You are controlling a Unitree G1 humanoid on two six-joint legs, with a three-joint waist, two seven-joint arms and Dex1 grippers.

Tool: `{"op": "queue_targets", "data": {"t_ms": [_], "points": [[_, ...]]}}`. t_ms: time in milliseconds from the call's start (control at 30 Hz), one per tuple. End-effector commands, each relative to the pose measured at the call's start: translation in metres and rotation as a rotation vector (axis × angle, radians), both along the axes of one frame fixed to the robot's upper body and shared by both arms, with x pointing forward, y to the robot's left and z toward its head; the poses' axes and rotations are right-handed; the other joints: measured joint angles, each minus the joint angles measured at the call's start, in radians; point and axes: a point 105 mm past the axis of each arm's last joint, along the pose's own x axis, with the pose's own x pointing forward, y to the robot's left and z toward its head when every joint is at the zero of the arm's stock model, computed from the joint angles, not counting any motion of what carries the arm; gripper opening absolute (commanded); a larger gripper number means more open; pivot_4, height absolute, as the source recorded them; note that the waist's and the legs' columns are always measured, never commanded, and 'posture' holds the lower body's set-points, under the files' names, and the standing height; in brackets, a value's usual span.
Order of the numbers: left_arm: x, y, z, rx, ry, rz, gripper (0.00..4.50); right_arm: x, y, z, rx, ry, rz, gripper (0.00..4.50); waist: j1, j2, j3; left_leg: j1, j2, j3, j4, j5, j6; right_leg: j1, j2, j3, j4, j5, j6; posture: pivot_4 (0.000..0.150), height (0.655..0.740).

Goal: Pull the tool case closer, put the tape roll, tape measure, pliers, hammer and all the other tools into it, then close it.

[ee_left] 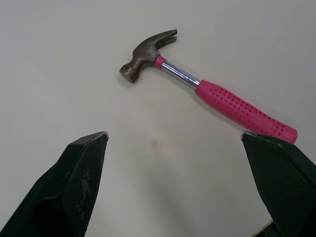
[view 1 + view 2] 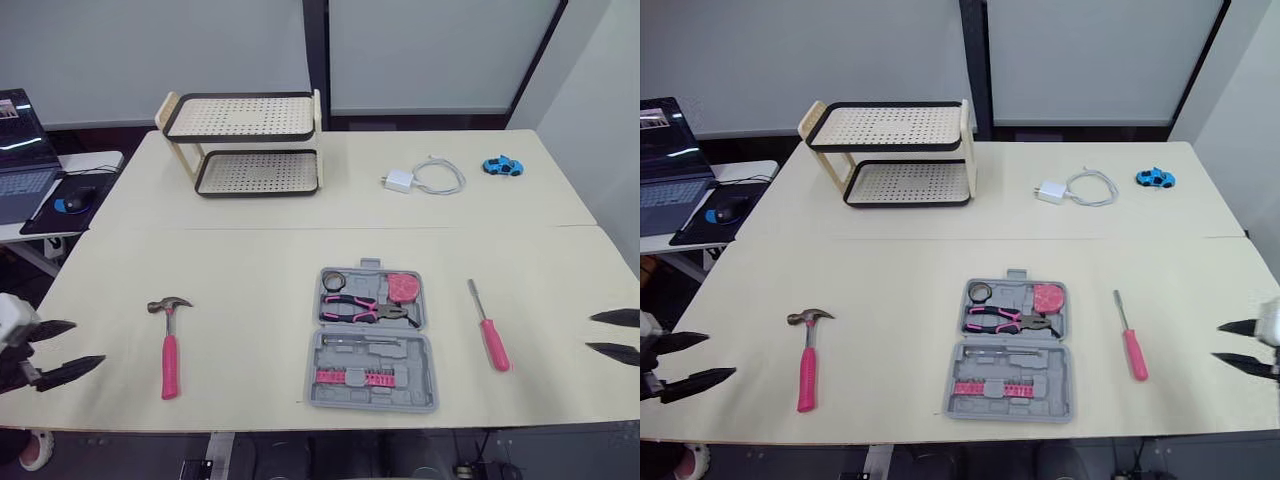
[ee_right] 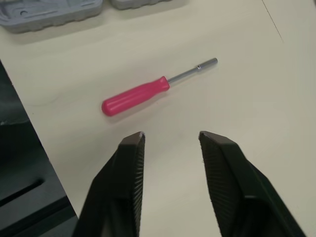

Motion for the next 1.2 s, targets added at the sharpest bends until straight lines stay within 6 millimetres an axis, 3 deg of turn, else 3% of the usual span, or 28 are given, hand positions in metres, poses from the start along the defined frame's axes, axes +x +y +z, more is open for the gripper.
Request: {"op": "queue_targets", "data": {"t_ms": [33,167,567,1200], "points": [[-0.001,0.006,0.009,0.009,-0.007,0.005,4.5,-0.003,-0.008,0.012,-0.044,0.0,0.046,3.06,0.0,0.0,0.0,0.0,0.0,0.0,0.0,0.0,0.0,0.0,0.0,0.0,-0.001,0.0,0.0,0.15,0.74],[-0.004,0.006,0.007,0.003,0.004,0.011,4.5,0.004,-0.005,0.017,-0.048,-0.006,0.07,4.47,-0.001,0.0,0.0,-0.001,0.005,0.0,0.0,-0.001,0.001,0.0,-0.001,0.001,-0.002,0.0,0.0,0.15,0.74],[-0.006,-0.002,0.002,-0.049,-0.02,0.068,4.5,0.016,-0.007,0.02,-0.05,-0.039,0.07,4.47,0.0,0.0,0.0,-0.001,0.005,0.0,0.001,-0.001,0.001,-0.001,-0.001,0.001,-0.002,0.0,0.0,0.15,0.74],[-0.02,-0.009,-0.004,-0.083,-0.047,0.175,4.5,-0.001,-0.019,0.019,-0.065,-0.095,0.058,4.47,0.002,0.0,0.0,-0.001,0.006,0.0,0.0,-0.001,0.001,0.0,-0.001,0.002,-0.003,0.0,0.0,0.15,0.74]]}}
